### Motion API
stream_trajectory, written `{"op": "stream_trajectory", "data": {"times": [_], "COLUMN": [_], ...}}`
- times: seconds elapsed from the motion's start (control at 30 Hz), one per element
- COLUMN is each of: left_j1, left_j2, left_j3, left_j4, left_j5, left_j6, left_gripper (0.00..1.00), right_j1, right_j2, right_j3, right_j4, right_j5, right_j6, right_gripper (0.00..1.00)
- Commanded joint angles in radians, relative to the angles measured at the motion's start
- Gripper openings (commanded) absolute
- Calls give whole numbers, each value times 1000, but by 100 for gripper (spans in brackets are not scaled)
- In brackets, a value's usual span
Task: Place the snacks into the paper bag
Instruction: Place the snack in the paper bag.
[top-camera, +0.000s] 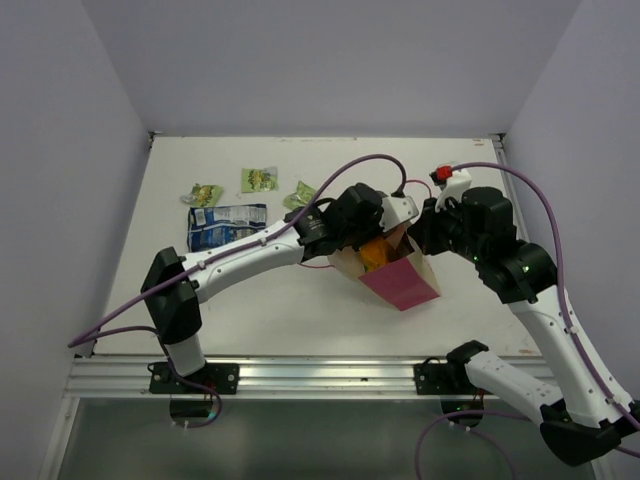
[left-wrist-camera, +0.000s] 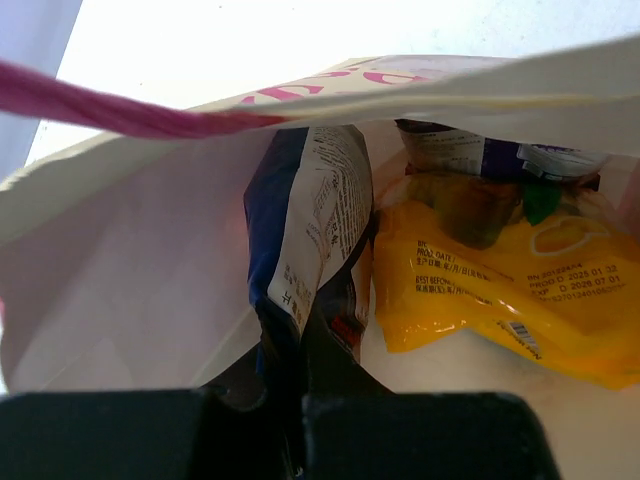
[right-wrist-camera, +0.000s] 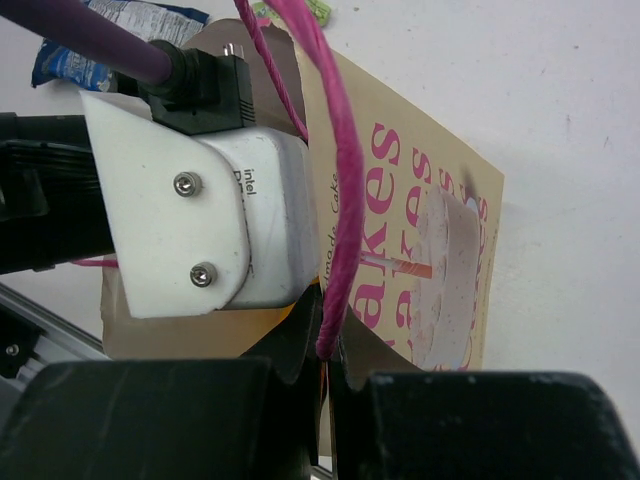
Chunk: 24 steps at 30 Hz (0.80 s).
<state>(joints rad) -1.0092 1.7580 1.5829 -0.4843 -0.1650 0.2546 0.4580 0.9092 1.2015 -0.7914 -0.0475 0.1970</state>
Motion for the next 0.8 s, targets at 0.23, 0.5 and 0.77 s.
{"op": "stream_trajectory", "data": {"times": [0.23,0.5,0.77], "left_j1": [55,89,90], "left_j2": [-12,87,110], "left_j3": [-75,-21,69], "left_j4": [259,227,196], "left_j5": [93,186,312], "left_j6": [15,28,2], "left_gripper": [0,6,22], "right_j1": [1,2,2], "right_j2": [-29,-43,-30], "right_j3": [-40,-56,-28], "right_j4": [80,72,70], "right_j5": [0,43,44], "right_j6": [8,10,22], "right_gripper": [0,0,0]}}
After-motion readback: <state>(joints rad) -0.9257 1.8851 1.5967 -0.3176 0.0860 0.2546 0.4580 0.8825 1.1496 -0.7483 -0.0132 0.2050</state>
